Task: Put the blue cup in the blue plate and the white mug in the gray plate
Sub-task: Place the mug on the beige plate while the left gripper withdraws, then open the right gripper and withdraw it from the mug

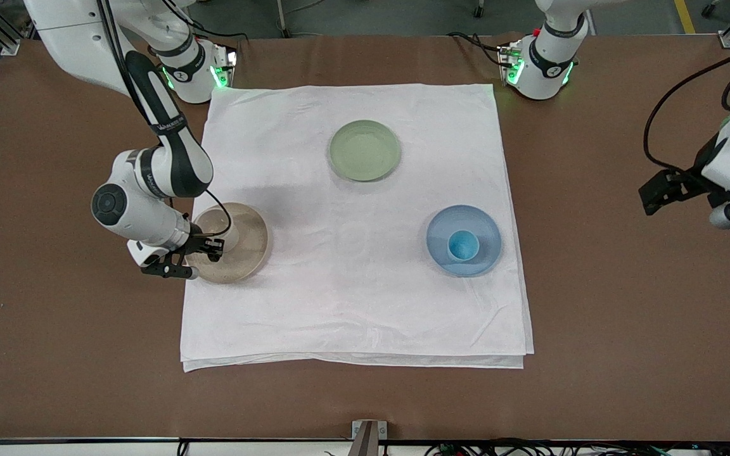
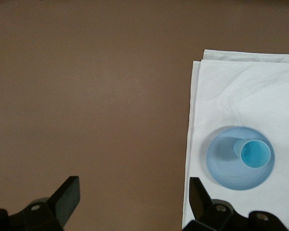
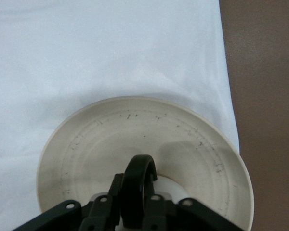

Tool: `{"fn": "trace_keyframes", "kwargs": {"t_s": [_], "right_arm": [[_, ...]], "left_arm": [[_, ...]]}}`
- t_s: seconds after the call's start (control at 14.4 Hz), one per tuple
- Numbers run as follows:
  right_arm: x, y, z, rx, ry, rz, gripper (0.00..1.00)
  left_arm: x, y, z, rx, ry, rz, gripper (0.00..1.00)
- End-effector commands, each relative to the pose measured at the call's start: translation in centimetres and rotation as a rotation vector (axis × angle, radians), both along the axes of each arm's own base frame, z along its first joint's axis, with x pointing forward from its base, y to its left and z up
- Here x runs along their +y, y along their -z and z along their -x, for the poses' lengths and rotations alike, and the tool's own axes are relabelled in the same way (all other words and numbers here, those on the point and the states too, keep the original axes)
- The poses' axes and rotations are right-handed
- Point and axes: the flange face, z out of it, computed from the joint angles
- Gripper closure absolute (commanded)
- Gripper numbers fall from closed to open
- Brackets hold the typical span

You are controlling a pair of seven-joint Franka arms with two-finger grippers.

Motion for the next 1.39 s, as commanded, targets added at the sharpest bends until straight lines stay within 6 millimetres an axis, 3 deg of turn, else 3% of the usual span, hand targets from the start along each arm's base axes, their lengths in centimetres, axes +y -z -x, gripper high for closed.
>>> {"fn": "trace_keyframes", "kwargs": {"t_s": [0.0,0.21,0.49,0.69,0.97,1.18,1.32], "right_arm": [[-0.5,-1.8,-1.2,-0.038,0.008,-0.016,0.00],[-0.7,-4.2,-3.2,-0.032,0.000,-0.024,0.00],[-3.9,-10.4,-5.7,0.082,-0.049,0.031,0.00],[-6.3,-14.5,-7.1,0.073,-0.075,0.082,0.00],[-11.0,-19.9,-7.6,0.106,-0.095,0.190,0.00],[-16.1,-23.8,-7.0,0.161,-0.147,0.181,0.00],[-19.2,-25.1,-6.5,0.174,-0.106,0.157,0.00]], "left_arm": [[2.0,-1.5,3.3,0.025,0.012,0.075,0.00],[2.6,-2.7,6.0,0.010,0.005,0.094,0.00],[2.2,-2.0,5.6,0.016,0.015,0.093,0.00],[2.0,-1.8,5.7,0.021,0.019,0.097,0.00],[1.8,-0.9,5.4,0.040,0.020,0.101,0.00],[1.3,-0.7,5.5,0.048,0.027,0.100,0.00],[1.3,-0.5,5.4,0.050,0.027,0.100,0.00]]}}
